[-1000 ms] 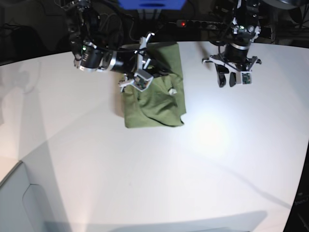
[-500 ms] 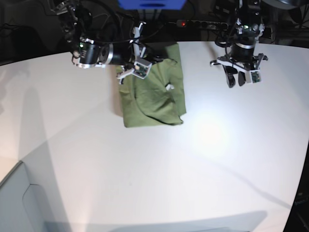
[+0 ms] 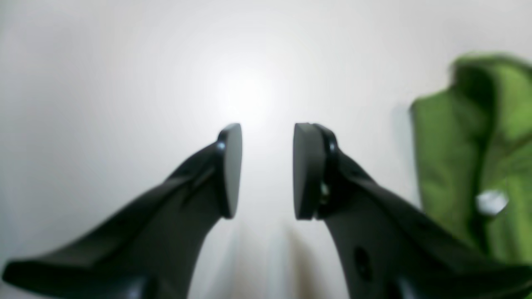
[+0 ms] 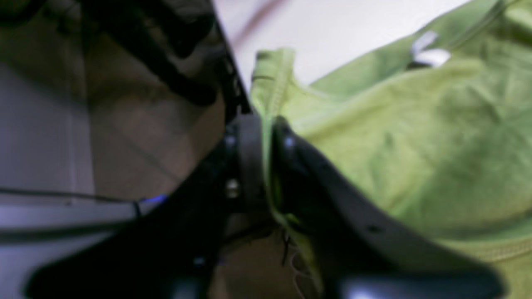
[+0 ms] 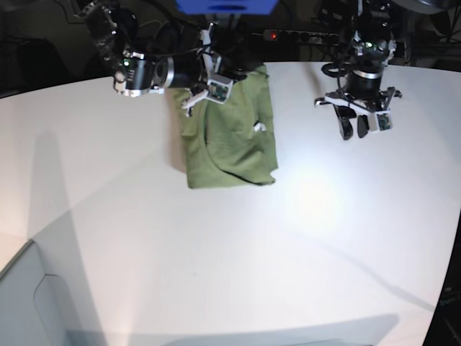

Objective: Fold the T-shirt properly

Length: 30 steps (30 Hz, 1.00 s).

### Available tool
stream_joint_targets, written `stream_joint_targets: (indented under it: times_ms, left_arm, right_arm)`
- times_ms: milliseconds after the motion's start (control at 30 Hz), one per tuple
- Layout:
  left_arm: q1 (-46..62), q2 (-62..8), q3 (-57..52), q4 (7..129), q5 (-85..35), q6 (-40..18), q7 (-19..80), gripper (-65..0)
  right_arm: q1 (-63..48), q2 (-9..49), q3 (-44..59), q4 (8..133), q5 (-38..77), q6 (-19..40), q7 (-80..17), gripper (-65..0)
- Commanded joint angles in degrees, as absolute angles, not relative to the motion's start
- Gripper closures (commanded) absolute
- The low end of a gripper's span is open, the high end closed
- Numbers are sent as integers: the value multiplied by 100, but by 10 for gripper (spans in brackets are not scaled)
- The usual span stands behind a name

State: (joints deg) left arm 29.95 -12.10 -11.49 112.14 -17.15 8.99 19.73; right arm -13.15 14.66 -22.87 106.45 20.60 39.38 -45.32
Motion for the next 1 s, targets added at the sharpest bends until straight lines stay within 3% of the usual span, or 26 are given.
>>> stream_joint_targets:
  times_ms: [0, 100, 233, 600, 967]
  left_arm:
    - [3011, -1235, -1156, 11363, -1736, 910, 1842, -221]
    - [3011, -1235, -1147, 11530, -2229, 901, 1842, -292]
    - [3011, -1235, -1130, 11530, -3301, 901, 1851, -356]
    - [2738, -1235, 576, 11160, -3837, 963, 1807, -359]
    - [2563, -998, 954, 10448, -3837, 936, 1798, -358]
  right_arm:
    - [-1209, 1481, -2343, 10730, 2185, 4000, -4382, -138]
    - [-1182, 1560, -2422, 10818, 2193, 4000, -4382, -278]
    - [-1253, 1552, -2132, 11108, 2193, 4000, -4382, -366]
    - [-1270, 1552, -1429, 11222, 2211, 4000, -4426, -368]
    - [-1508, 1411, -338, 11222, 2211, 4000, -4418, -368]
